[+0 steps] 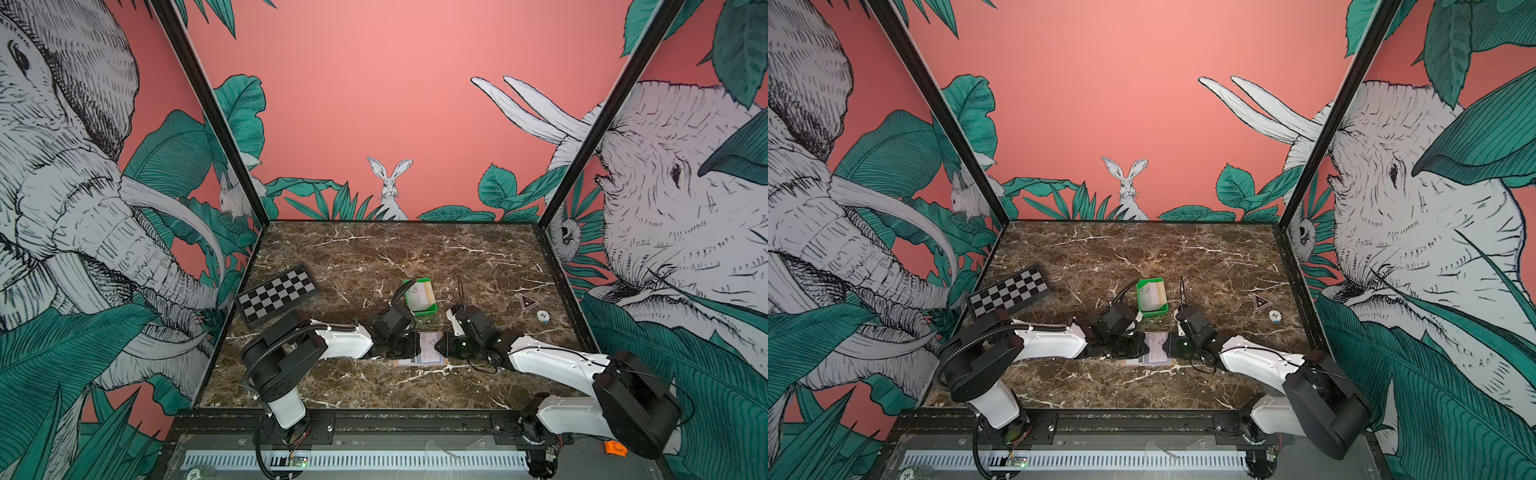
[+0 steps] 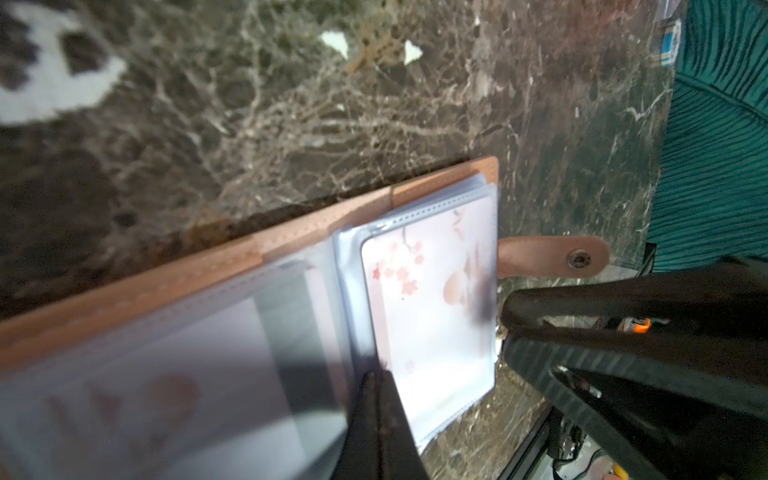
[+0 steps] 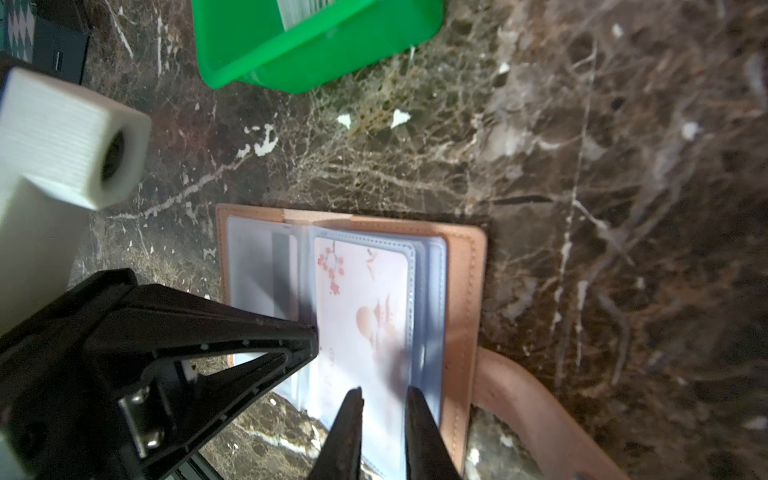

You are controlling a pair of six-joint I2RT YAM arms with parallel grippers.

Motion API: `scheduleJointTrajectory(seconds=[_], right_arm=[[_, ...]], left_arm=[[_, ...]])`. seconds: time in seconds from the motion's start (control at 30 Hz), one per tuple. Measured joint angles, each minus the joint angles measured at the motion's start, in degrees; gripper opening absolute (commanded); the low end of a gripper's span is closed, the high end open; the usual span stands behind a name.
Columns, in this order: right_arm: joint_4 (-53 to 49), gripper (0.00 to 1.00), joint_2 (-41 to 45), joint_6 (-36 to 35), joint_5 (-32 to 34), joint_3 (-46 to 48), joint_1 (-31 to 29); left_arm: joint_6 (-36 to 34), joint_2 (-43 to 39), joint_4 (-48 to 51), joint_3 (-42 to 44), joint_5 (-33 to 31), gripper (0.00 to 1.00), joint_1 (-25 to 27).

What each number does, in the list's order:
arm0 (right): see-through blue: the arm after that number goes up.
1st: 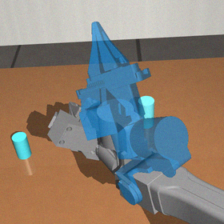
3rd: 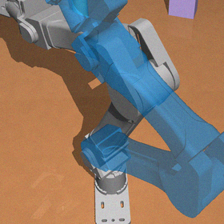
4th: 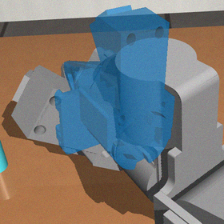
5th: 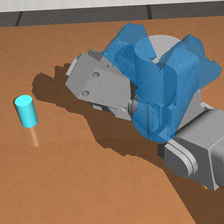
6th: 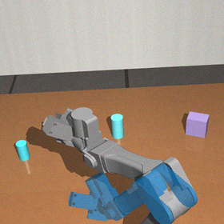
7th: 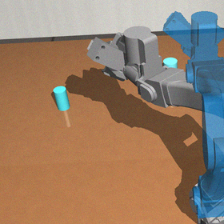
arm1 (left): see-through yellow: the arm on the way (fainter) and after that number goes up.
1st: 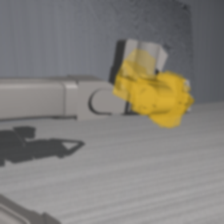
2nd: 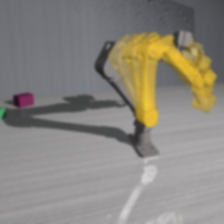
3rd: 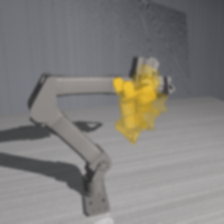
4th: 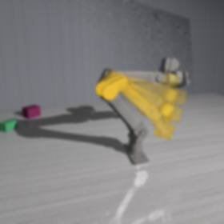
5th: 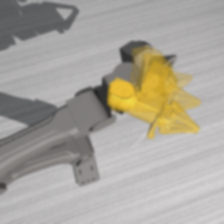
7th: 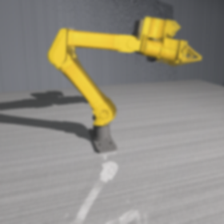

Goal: Put the credit cards into the card holder

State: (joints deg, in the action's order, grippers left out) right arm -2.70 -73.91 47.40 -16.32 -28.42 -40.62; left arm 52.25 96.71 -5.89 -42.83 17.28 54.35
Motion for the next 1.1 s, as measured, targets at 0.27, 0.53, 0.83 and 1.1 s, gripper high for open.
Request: scheduleJointTrajectory(seconds=[0.27,0.53,0.83,1.1], right_arm=[[0.42,0.2,-0.87,0.04,-0.15,0.0,0.0],[0.04,0.2,-0.85,0.02,0.92,0.0,0.0],[-0.07,0.19,-0.85,0.02,0.76,0.0,0.0],[0.46,0.19,-0.85,0.02,0.22,0.0,0.0]], left_arm=[[0.0,0.22,0.04,-0.24,0.02,0.03,0.26],[0.02,0.26,0.04,-0.26,0.02,0.03,0.26],[0.02,0.35,0.0,-0.31,0.02,0.03,0.26],[0.24,0.37,-0.09,-0.31,0.11,0.03,0.26]])
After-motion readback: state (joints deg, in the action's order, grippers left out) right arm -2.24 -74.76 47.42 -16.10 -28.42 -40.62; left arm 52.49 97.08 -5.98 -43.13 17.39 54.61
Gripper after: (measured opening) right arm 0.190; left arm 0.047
